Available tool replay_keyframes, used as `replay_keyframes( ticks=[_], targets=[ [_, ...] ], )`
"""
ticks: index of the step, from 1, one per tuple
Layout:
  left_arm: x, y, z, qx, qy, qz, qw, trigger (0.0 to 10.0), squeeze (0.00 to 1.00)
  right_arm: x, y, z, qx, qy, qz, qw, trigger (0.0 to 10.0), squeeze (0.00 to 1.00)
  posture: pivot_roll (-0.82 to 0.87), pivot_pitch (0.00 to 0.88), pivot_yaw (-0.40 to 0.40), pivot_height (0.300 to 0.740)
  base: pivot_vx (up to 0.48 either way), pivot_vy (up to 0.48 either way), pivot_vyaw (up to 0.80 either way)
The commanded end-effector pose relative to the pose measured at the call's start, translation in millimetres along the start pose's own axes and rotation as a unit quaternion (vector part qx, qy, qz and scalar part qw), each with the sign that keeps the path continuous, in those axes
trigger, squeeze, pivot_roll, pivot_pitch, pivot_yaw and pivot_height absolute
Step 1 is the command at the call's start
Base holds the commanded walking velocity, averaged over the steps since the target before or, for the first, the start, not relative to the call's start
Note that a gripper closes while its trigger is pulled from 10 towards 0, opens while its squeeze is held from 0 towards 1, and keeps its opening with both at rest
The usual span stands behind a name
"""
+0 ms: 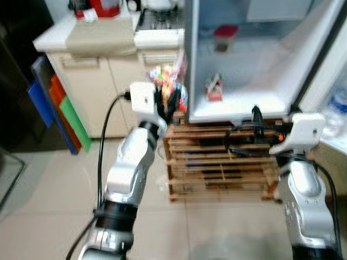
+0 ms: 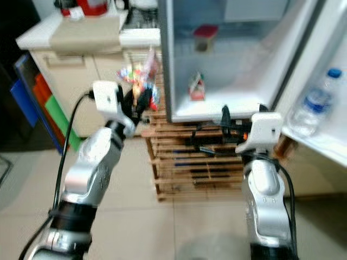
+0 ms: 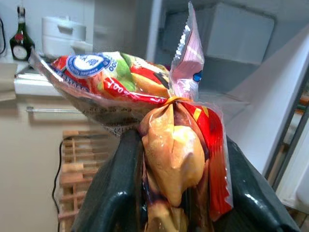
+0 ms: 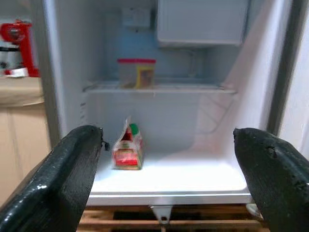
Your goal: Restocking fridge
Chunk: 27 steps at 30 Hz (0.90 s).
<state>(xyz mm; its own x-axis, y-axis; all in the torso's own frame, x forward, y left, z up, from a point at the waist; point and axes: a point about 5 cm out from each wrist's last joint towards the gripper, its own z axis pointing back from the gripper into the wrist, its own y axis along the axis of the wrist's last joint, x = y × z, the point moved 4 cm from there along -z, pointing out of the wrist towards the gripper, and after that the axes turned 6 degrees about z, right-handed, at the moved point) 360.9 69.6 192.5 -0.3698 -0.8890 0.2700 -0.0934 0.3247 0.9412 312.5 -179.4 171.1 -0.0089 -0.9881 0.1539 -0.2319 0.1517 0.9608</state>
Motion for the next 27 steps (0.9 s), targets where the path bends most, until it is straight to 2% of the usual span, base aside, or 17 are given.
replay_keyframes(
  ticks=[1, 6, 8, 9, 13, 17, 21, 27],
  targets=[
    [1.3, 5, -1.4, 0.012, -0.005, -0.002, 1.0, 10.0, 0.0, 3.6, 3, -0.1, 0.005, -0.003, 0.003, 1.0, 10.0, 0.0, -0.22, 0.0, 0.083, 0.74, 0.0, -0.42, 0.0],
    [4.3, 6, -4.7, 0.017, -0.009, -0.001, 1.0, 10.0, 0.0, 7.9, 2, 0.6, 0.003, -0.008, 0.006, 1.0, 10.0, 0.0, -0.22, 0.0, 0.083, 0.74, 0.29, -0.376, 0.0],
    [2.2, 3, -5.7, 0.012, -0.003, -0.006, 1.0, 10.0, 0.0, 8.5, -3, 6.4, -0.011, 0.01, 0.012, 1.0, 10.0, 0.0, -0.22, 0.0, 0.083, 0.74, 0.161, 0.0, 0.0],
    [-0.8, 0, -6.3, 0.002, 0.006, -0.028, 1.0, 10.0, 0.0, 11.6, -8, 12.7, -0.021, 0.015, 0.018, 1.0, 10.0, 0.0, -0.22, 0.0, 0.083, 0.74, 0.0, 0.0, 0.0],
    [3.3, -3, -8.0, 0.0, -0.013, -0.026, 1.0, 10.0, 0.0, 14.7, -21, 23.9, -0.052, 0.025, 0.02, 0.998, 10.0, 0.0, -0.23, 0.0, 0.08, 0.74, 0.0, 0.0, 0.0],
    [10.7, -7, -12.7, -0.011, -0.029, -0.029, 0.999, 10.0, 0.0, 14.4, -26, 28.4, -0.061, 0.023, 0.019, 0.998, 10.0, 0.0, -0.23, 0.0, 0.083, 0.74, 0.441, 0.0, 0.0],
    [22.2, -7, -21.3, -0.018, -0.052, -0.021, 0.998, 10.0, 0.0, 7.1, -26, 30.9, -0.063, 0.035, 0.016, 0.997, 10.0, 0.0, -0.24, 0.0, 0.087, 0.74, 0.48, 0.0, 0.0],
    [24.7, -4, -26.7, -0.014, -0.059, -0.01, 0.998, 10.0, 0.0, 4.0, -24, 31.0, -0.061, 0.045, 0.019, 0.997, 10.0, 0.0, -0.25, 0.0, 0.095, 0.74, 0.48, 0.0, 0.0]
  ],
)
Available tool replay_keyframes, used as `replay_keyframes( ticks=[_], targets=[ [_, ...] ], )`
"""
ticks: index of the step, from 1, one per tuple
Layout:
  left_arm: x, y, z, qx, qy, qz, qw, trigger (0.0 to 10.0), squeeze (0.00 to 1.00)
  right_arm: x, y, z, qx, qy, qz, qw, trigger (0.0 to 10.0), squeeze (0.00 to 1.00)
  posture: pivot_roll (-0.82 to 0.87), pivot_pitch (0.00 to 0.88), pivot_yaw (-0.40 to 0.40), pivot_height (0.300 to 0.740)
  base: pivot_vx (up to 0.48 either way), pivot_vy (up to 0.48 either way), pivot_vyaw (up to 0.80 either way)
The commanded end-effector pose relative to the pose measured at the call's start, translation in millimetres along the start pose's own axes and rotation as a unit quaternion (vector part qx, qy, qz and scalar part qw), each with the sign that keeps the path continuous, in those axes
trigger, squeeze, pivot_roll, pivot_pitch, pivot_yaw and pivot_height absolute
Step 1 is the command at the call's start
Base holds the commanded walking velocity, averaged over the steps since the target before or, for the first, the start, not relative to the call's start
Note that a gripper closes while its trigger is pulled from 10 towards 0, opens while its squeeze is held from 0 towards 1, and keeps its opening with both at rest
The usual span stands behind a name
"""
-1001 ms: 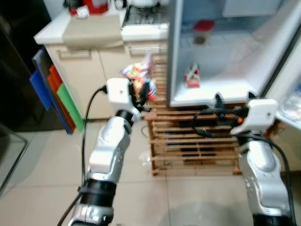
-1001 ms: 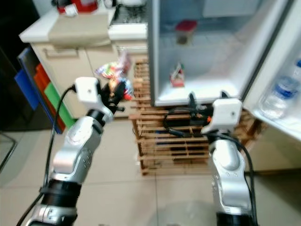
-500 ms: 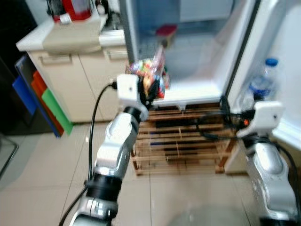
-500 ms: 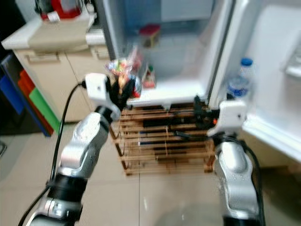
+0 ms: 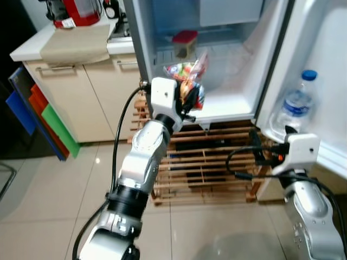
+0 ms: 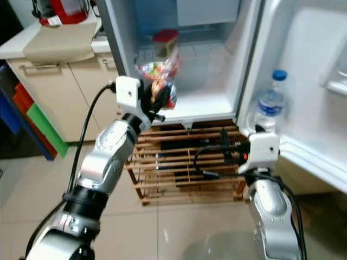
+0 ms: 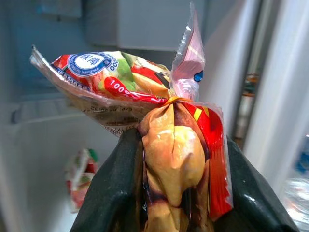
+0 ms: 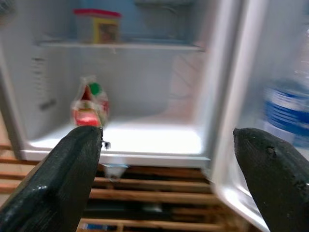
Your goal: Restocking fridge
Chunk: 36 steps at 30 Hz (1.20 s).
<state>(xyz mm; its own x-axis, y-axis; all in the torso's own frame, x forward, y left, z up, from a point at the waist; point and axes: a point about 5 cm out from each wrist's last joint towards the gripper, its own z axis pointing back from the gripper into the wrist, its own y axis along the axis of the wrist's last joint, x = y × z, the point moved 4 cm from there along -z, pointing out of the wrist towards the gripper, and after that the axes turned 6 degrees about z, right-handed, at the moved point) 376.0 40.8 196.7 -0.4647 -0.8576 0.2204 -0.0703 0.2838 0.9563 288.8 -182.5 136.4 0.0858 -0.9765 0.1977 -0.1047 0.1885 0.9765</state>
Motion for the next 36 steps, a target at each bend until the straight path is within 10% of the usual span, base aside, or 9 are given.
replay_keyframes(
  ticks=[1, 13, 36],
  targets=[
    [3.2, 3, -3.2, 0.007, -0.005, 0.006, 1.0, 10.0, 0.0, 5.9, 5, 1.0, 0.005, -0.004, 0.004, 1.0, 10.0, 0.0, -0.25, 0.0, 0.096, 0.74, 0.48, 0.0, 0.0],
    [15.8, 5, -7.4, 0.013, -0.031, -0.008, 0.999, 10.0, 0.0, 2.4, 6, 3.8, 0.005, 0.007, 0.004, 1.0, 10.0, 0.0, -0.25, 0.0, 0.094, 0.74, 0.48, 0.0, 0.0],
    [53.8, -14, -26.5, -0.039, -0.125, -0.012, 0.991, 10.0, 0.0, -10.4, 27, 30.4, 0.01, 0.063, 0.013, 0.998, 10.0, 0.0, -0.33, 0.047, 0.116, 0.74, 0.0, 0.0, 0.0]
  ],
)
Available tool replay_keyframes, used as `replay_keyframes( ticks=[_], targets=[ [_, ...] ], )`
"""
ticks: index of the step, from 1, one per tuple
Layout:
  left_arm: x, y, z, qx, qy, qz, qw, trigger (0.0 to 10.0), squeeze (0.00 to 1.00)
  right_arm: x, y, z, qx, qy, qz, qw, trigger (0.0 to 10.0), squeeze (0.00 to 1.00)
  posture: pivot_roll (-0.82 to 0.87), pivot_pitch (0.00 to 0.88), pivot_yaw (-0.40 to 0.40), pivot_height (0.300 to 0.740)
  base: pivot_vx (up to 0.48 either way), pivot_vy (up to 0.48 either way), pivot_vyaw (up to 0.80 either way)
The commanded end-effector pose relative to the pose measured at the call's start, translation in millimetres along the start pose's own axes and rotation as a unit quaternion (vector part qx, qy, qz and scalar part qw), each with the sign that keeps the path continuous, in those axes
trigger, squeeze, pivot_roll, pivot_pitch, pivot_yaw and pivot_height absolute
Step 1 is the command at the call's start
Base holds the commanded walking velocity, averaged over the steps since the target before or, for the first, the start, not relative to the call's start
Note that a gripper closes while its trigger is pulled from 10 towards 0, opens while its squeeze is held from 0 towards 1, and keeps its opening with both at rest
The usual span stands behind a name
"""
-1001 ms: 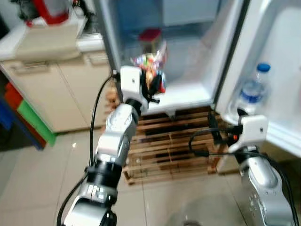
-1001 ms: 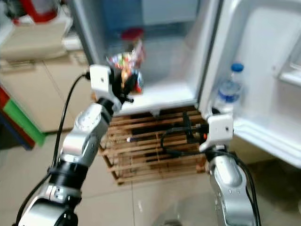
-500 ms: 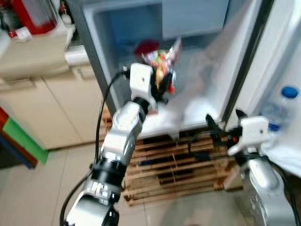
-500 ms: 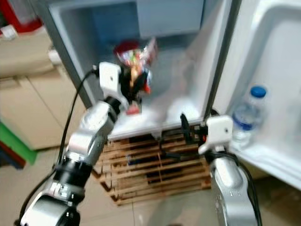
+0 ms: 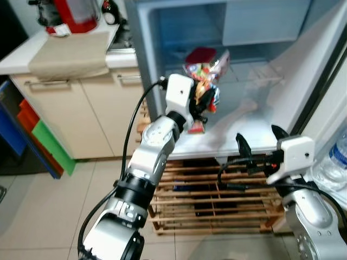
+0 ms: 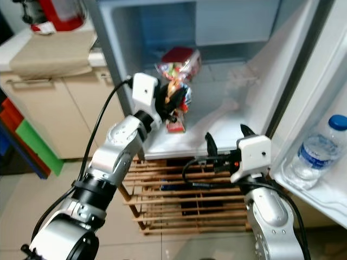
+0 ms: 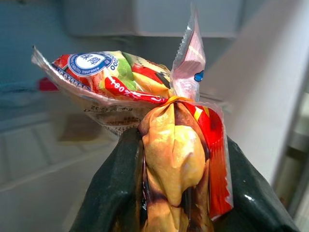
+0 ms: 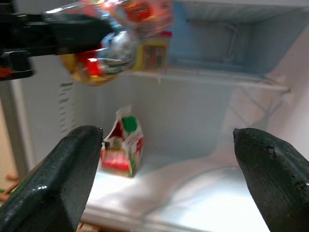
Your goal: Restocking fridge
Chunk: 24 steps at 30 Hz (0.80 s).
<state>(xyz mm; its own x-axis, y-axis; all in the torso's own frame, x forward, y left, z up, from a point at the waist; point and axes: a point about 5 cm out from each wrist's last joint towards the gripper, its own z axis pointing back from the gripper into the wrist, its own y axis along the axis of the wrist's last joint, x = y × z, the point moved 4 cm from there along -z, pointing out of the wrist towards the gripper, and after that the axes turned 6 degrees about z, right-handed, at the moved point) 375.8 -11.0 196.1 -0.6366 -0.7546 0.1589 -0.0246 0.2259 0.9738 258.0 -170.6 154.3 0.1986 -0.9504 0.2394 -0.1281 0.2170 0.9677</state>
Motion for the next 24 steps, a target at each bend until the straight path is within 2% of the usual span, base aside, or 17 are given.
replay_keyframes(
  ticks=[1, 5, 10, 11, 12, 13, 15, 20, 24],
  targets=[
    [8.2, 2, -6.4, -0.003, -0.021, 0.0, 1.0, 10.0, 0.0, 0.1, 4, 2.7, 0.001, 0.004, -0.003, 1.0, 10.0, 0.0, -0.33, 0.047, 0.116, 0.74, 0.0, 0.0, 0.0],
    [28.7, -24, -4.4, -0.053, -0.07, 0.043, 0.995, 10.0, 0.0, 3.6, 12, 17.6, -0.002, -0.011, 0.0, 1.0, 10.0, 0.0, -0.36, 0.101, 0.135, 0.74, 0.0, 0.0, 0.0],
    [37.6, -42, -6.0, -0.08, -0.079, 0.051, 0.992, 10.0, 0.0, 7.5, 17, 26.2, -0.008, -0.021, 0.008, 1.0, 10.0, 0.0, -0.4, 0.137, 0.151, 0.74, 0.0, 0.0, 0.0],
    [36.8, -45, -7.0, -0.083, -0.074, 0.048, 0.993, 10.0, 0.0, 8.3, 18, 29.3, -0.011, -0.024, 0.009, 1.0, 10.0, 0.0, -0.4, 0.137, 0.151, 0.74, 0.0, 0.0, 0.0],
    [24.6, -48, -11.1, -0.088, -0.04, 0.034, 0.995, 10.0, 0.0, 9.6, 19, 39.9, -0.023, -0.033, 0.012, 0.999, 10.0, 0.0, -0.43, 0.172, 0.16, 0.74, 0.0, 0.0, 0.0],
    [24.6, -48, -11.1, -0.088, -0.04, 0.034, 0.995, 10.0, 0.0, 9.6, 19, 39.9, -0.023, -0.033, 0.012, 0.999, 10.0, 0.0, -0.43, 0.172, 0.16, 0.74, 0.0, 0.0, 0.0],
    [15.5, -48, -14.0, -0.092, -0.018, 0.026, 0.995, 10.0, 0.0, 8.5, 17, 50.2, -0.038, -0.035, 0.014, 0.999, 10.0, 0.0, -0.44, 0.195, 0.164, 0.74, 0.0, 0.0, 0.0],
    [7.6, -46, -16.9, -0.096, -0.004, 0.02, 0.995, 10.0, 0.0, 5.8, 16, 59.3, -0.053, -0.033, 0.018, 0.998, 10.0, 0.0, -0.45, 0.211, 0.165, 0.74, 0.0, 0.0, 0.0],
    [4.9, -44, -19.5, -0.092, -0.003, 0.011, 0.996, 10.0, 0.0, 2.4, 17, 76.9, -0.076, -0.038, 0.016, 0.996, 10.0, 0.0, -0.5, 0.263, 0.169, 0.74, 0.0, 0.0, 0.0]
  ],
)
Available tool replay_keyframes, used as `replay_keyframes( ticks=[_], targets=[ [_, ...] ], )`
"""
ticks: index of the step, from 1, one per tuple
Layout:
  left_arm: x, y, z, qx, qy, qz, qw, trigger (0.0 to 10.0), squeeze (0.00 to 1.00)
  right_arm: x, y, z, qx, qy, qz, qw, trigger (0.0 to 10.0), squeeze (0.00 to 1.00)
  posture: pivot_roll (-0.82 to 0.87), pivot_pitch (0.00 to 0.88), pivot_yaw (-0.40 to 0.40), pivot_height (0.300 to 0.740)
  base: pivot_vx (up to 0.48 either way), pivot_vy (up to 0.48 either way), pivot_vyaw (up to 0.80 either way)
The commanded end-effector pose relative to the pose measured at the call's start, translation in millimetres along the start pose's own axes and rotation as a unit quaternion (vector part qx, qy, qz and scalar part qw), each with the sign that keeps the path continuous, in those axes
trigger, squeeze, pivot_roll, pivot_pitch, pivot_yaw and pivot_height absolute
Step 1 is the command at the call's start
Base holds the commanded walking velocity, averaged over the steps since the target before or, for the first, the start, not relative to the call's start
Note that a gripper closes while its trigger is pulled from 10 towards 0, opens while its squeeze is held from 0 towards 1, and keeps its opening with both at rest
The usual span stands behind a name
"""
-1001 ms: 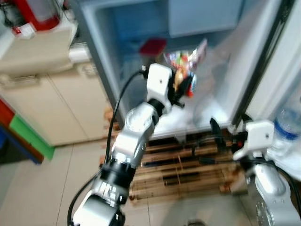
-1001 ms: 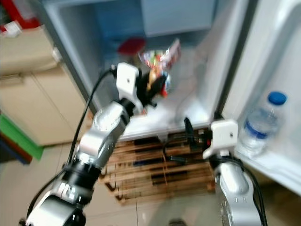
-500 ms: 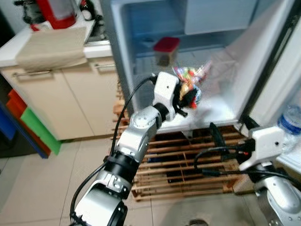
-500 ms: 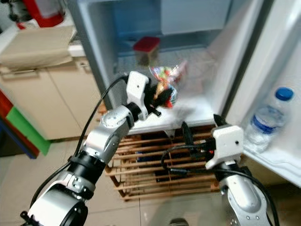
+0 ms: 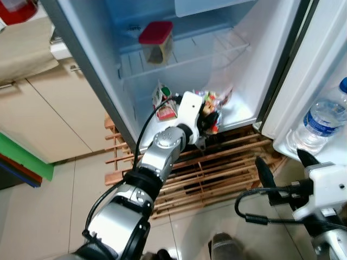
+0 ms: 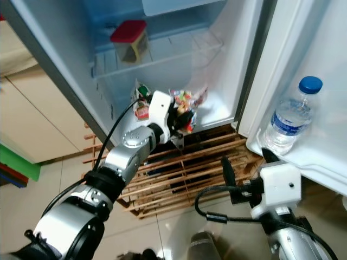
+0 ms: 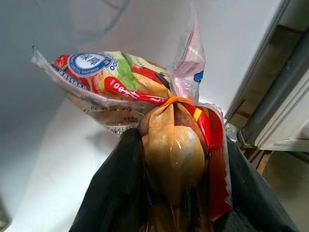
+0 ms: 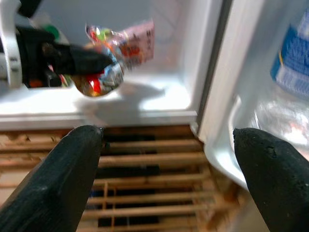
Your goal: Restocking fridge
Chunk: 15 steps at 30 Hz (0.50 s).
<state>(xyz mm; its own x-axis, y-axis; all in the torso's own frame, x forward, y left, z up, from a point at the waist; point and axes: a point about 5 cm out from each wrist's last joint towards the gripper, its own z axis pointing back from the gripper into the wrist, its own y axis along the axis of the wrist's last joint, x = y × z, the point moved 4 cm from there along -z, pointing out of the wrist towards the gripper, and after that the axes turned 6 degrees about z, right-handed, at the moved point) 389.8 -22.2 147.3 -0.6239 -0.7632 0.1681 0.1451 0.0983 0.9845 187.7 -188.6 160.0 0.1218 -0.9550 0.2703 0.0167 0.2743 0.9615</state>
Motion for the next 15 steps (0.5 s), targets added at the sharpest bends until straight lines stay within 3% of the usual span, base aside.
replay_keyframes(
  ticks=[1, 5, 7, 10, 11, 12, 13, 15],
  targets=[
    [12.6, 10, -8.6, 0.017, -0.012, 0.004, 1.0, 10.0, 0.0, -2.4, 5, 10.6, -0.007, -0.002, -0.001, 1.0, 10.0, 0.0, -0.5, 0.267, 0.169, 0.74, 0.0, 0.0, 0.0],
    [6.6, 25, -12.8, 0.03, -0.012, -0.037, 0.999, 10.0, 0.0, -5.7, 5, 22.1, -0.025, -0.004, -0.003, 1.0, 10.0, 0.0, -0.53, 0.301, 0.167, 0.74, 0.0, 0.0, 0.0],
    [6.6, 25, -12.8, 0.03, -0.012, -0.037, 0.999, 10.0, 0.0, -5.7, 5, 22.1, -0.025, -0.004, -0.003, 1.0, 10.0, 0.0, -0.53, 0.301, 0.167, 0.74, 0.0, 0.0, 0.0],
    [-2.2, 31, -13.5, 0.018, -0.007, -0.09, 0.996, 10.0, 0.0, -7.0, 6, 31.9, -0.037, -0.006, -0.003, 0.999, 10.0, 0.0, -0.55, 0.321, 0.168, 0.74, 0.0, 0.0, 0.0],
    [-11.6, 30, -12.2, -0.002, 0.003, -0.132, 0.991, 10.0, 0.0, -8.5, 6, 38.2, -0.046, -0.008, -0.004, 0.999, 10.0, 0.0, -0.56, 0.342, 0.169, 0.74, 0.0, 0.0, 0.0],
    [-11.6, 30, -12.2, -0.002, 0.003, -0.132, 0.991, 10.0, 0.0, -8.5, 6, 38.2, -0.046, -0.008, -0.004, 0.999, 10.0, 0.0, -0.56, 0.342, 0.169, 0.74, 0.0, 0.0, 0.0],
    [-17.7, 34, -11.5, -0.009, 0.01, -0.17, 0.985, 10.0, 0.0, -9.6, 7, 41.9, -0.051, -0.008, -0.005, 0.999, 10.0, 0.0, -0.56, 0.349, 0.168, 0.74, 0.0, 0.0, 0.0],
    [-19.0, 35, -11.4, -0.009, 0.011, -0.179, 0.984, 10.0, 0.0, -10.3, 7, 43.6, -0.052, -0.009, -0.006, 0.999, 10.0, 0.0, -0.56, 0.35, 0.169, 0.74, 0.0, 0.0, 0.0]
  ],
)
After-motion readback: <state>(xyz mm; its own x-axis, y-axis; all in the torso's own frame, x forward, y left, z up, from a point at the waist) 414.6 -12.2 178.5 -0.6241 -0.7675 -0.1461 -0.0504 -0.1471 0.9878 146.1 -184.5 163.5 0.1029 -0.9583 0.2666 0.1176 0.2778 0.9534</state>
